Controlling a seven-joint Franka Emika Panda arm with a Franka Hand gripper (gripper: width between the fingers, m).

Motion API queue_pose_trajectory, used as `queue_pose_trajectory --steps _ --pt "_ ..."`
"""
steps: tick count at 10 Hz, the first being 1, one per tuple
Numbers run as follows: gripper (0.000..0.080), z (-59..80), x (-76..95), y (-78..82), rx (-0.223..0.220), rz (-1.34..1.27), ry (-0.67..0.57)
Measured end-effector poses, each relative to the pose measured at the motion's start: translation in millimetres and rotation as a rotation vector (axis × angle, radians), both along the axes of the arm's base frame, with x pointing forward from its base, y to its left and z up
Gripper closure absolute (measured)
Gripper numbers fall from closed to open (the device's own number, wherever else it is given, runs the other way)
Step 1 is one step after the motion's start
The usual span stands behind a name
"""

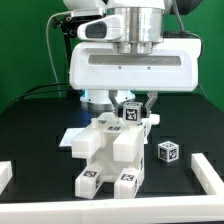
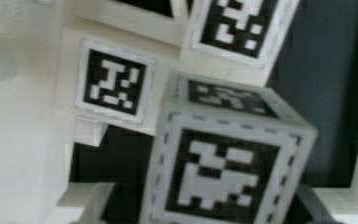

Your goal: Assemble chair

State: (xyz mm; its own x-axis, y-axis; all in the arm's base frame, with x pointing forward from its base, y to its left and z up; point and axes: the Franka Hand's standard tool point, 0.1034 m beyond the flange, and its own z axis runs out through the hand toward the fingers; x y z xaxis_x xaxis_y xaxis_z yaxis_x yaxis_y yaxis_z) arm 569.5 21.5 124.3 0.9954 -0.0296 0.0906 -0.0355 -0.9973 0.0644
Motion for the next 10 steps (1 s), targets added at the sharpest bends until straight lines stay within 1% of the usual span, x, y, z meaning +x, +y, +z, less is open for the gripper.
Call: queue_pose_trajectory --steps 1,2,4,10 --pt "0.0515 0.3 0.7 -2.8 -0.002 0.011 -0.003" --pt "0.0515 0.8 2.6 -10.5 -0.005 0.020 -0.009" --pt "0.0515 -3.7 5.7 -8.0 -0.010 0.020 -0.026" --pt "0.0515 -3.2 7.5 -9.2 -0.012 0.026 -0.036"
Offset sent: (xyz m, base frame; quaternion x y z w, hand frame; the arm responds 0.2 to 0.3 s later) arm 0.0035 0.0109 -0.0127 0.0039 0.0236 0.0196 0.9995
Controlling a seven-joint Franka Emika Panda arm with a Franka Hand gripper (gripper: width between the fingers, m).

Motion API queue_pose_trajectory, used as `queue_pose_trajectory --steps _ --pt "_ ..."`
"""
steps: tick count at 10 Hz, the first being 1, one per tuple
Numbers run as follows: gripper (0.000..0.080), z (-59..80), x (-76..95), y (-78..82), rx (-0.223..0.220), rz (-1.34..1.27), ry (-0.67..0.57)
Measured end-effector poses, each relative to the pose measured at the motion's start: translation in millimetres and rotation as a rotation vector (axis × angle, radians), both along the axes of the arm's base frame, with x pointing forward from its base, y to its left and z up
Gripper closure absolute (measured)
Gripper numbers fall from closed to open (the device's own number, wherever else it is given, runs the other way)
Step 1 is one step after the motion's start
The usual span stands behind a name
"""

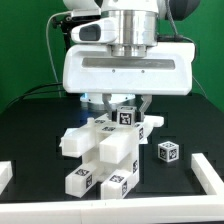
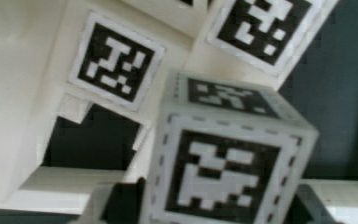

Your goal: Assemble chair

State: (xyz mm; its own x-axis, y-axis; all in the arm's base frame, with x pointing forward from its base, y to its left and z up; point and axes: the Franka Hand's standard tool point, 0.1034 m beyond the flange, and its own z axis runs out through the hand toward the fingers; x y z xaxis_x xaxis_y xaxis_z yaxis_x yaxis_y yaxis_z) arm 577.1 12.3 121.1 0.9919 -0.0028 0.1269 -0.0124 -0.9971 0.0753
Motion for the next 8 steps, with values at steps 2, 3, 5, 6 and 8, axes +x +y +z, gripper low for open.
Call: queue_pose_trajectory --steps 2,3,5,6,8 --pt "0.0285 0.0 0.0 0.0 0.000 0.000 0.000" --pt "0.0285 0.0 0.0 0.0 0.000 0.000 0.000" --pt "0.0157 0.0 0.0 0.0 0.000 0.000 0.000" --pt "0.0157 0.0 0.0 0.0 0.000 0.000 0.000" --pt "0.0151 0.0 0.0 0.0 0.000 0.000 0.000"
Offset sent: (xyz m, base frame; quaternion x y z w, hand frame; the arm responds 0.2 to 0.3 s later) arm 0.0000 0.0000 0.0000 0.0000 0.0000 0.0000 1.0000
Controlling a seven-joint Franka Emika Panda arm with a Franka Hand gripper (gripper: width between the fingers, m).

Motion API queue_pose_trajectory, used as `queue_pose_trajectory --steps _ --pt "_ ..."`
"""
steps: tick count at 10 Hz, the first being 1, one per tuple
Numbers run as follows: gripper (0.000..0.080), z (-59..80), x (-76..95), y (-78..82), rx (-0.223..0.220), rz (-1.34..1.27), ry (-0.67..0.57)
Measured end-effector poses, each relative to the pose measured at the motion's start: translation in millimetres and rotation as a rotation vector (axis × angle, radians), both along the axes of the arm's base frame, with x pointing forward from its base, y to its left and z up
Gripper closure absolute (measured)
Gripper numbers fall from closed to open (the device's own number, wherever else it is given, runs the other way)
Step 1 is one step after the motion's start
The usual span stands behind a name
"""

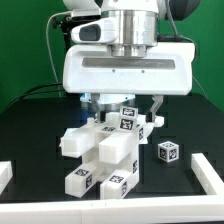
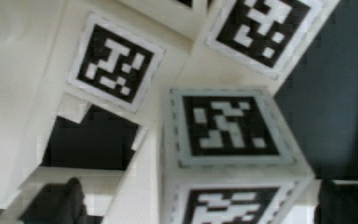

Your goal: Assemble chair

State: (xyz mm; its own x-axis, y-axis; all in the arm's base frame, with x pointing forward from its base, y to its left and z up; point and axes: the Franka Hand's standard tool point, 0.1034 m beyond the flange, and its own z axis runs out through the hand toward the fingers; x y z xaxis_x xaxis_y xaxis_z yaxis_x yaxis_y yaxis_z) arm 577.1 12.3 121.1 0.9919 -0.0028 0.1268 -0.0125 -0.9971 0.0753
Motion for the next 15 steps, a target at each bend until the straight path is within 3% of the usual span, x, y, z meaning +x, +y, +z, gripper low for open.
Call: queue_pose_trajectory --steps 1,4,5,7,10,11,12,13,15 --pt "0.0151 0.3 -0.7 0.1 0.003 -0.006 0.004" --pt "0.0151 12.9 -3.9 0.5 0.121 -0.128 0.020" --pt "0.0151 14.1 -3.2 -1.7 0.134 -0.147 0.015" --pt "0.0151 6.5 -6.2 5.0 0.130 -0.144 0.018" --pt "0.0178 6.6 -6.1 4.0 0.130 -0.146 0.018" --pt "0.0374 6.6 -6.1 4.0 0.130 -0.146 0.018" --pt "0.0374 6.6 -6.0 4.0 0.130 -0.146 0.017" --pt "0.0524 6.8 -5.9 3.7 0.130 -0.146 0.017" --pt "0.0523 6.8 -5.9 3.7 0.130 -0.146 0.017"
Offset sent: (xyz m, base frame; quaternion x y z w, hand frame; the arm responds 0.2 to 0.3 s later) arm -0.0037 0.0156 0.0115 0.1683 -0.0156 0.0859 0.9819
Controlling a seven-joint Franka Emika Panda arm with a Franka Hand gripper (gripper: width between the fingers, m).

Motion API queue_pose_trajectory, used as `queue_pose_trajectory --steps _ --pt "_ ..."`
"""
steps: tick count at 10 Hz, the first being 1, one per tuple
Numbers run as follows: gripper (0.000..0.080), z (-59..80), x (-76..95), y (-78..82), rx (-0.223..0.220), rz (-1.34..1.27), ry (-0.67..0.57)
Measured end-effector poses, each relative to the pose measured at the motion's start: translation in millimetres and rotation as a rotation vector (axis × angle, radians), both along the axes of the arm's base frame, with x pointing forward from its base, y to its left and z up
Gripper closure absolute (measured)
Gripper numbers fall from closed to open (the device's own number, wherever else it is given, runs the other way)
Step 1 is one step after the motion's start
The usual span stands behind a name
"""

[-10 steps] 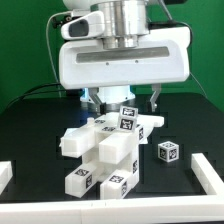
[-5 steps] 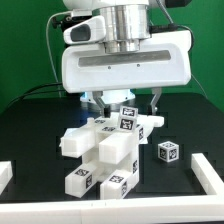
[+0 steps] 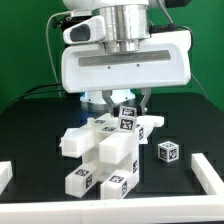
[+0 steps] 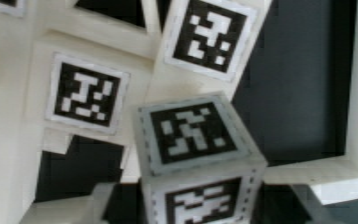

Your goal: Assemble chair

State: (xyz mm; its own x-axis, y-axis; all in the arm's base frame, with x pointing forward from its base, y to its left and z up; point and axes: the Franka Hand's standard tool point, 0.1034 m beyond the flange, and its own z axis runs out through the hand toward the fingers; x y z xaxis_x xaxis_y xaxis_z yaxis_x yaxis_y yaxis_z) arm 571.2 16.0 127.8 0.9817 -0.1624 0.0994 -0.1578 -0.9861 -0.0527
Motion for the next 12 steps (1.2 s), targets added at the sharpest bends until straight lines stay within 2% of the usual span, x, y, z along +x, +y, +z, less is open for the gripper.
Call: queue_pose_trajectory --steps 7,9,12 --pt "0.0521 0.0 0.0 -0.1 0.003 -0.031 0.001" --pt "0.0521 -0.3 1.4 -0.3 0.025 -0.273 -0.020" --pt "0.0521 0.0 3.2 -1.8 0.051 -0.478 -0.033"
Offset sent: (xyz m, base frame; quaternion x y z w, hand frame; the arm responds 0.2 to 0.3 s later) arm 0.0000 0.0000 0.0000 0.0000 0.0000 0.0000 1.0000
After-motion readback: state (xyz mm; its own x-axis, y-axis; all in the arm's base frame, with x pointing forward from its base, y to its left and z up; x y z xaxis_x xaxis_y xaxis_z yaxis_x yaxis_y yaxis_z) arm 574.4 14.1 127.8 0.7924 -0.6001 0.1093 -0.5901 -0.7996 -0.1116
